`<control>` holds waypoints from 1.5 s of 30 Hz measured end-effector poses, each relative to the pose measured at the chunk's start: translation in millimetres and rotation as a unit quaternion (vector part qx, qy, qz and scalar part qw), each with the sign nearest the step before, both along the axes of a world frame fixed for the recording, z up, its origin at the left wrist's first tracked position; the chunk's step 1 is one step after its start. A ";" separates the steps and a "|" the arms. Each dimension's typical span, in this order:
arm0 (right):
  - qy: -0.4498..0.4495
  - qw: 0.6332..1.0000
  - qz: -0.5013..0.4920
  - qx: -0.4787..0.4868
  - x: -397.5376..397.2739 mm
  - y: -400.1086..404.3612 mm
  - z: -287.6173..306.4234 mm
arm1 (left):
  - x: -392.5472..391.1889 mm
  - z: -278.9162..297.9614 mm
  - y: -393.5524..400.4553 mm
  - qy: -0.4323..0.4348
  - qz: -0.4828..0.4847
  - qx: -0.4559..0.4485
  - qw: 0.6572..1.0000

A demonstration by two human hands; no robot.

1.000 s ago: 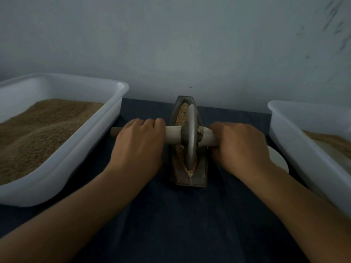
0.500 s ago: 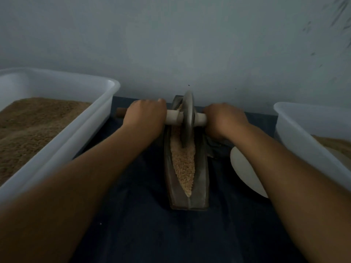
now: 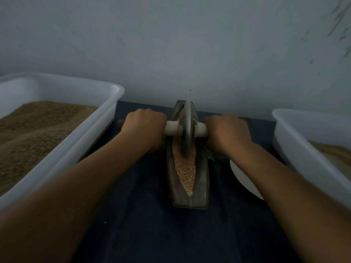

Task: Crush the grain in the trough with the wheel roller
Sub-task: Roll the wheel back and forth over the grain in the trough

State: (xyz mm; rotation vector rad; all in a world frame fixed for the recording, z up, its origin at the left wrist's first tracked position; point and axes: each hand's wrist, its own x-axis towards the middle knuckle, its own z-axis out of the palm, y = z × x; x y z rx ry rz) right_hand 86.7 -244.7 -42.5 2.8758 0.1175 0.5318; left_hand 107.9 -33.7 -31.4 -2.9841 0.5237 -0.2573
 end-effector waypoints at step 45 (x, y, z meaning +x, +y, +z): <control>0.002 0.999 0.000 0.052 14.8 -11.2 -11.4 | 21.5 -6.2 -14.4 -0.076 0.004 0.039 0.996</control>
